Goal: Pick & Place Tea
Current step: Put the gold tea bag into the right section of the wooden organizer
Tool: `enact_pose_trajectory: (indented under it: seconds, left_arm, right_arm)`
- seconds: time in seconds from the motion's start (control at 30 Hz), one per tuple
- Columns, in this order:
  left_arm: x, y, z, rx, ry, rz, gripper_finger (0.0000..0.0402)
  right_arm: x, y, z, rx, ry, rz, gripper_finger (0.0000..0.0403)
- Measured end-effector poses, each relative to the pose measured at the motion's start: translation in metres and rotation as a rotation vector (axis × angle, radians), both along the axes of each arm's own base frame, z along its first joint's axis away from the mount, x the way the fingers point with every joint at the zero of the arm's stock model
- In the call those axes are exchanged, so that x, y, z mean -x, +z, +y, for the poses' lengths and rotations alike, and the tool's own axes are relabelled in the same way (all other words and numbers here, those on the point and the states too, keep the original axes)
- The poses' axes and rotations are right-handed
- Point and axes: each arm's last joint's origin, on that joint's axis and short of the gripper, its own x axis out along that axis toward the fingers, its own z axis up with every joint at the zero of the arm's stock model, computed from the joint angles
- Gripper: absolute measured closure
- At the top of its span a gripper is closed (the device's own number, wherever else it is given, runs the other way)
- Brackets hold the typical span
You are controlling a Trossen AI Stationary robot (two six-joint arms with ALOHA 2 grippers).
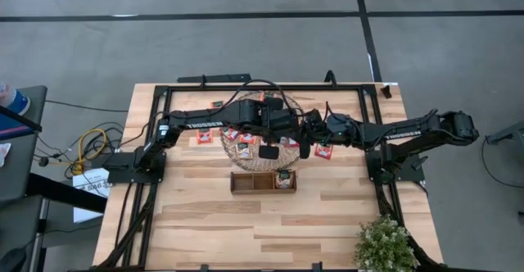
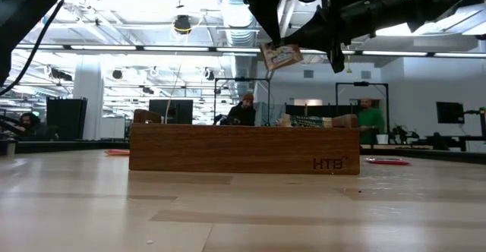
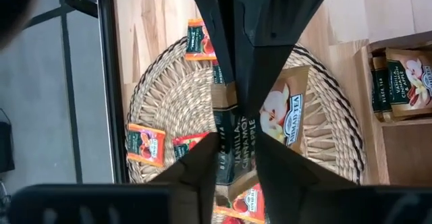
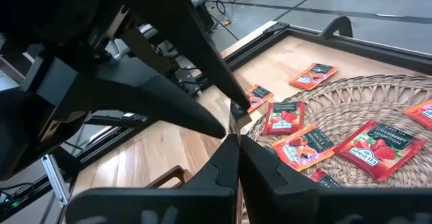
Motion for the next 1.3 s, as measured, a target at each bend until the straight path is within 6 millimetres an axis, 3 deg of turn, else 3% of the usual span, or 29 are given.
enact_pose_trajectory:
  seconds: [0.17,0.33,0.6,0.77,0.93,1.3]
  left_arm:
    - [0.007,-0.003,0.001,-0.038,0.031,0.08,0.026]
    - [0.019,-0.007,0.005,-0.026,0.092,0.184,0.0244]
    - [0.028,-0.01,0.037,0.369,0.164,0.204,0.0243]
    - [0.027,-0.006,0.049,0.465,0.149,0.144,0.0243]
    - [0.029,0.008,0.05,0.465,0.131,0.048,0.0243]
    - [0.053,0.06,0.038,0.489,0.052,-0.161,0.0243]
  right_arm:
    - [0.0,-0.001,0.0,-0.002,-0.001,0.012,0.0403]
    - [0.001,-0.004,0.0,-0.025,-0.007,0.041,0.0403]
    - [0.001,-0.006,0.006,-0.07,0.01,0.053,0.0403]
    - [0.005,-0.011,0.025,-0.102,0.027,0.119,0.0403]
    - [0.006,-0.012,0.044,-0.088,0.002,0.131,0.0403]
    - [0.013,-0.012,0.077,-0.059,-0.029,0.11,0.0403]
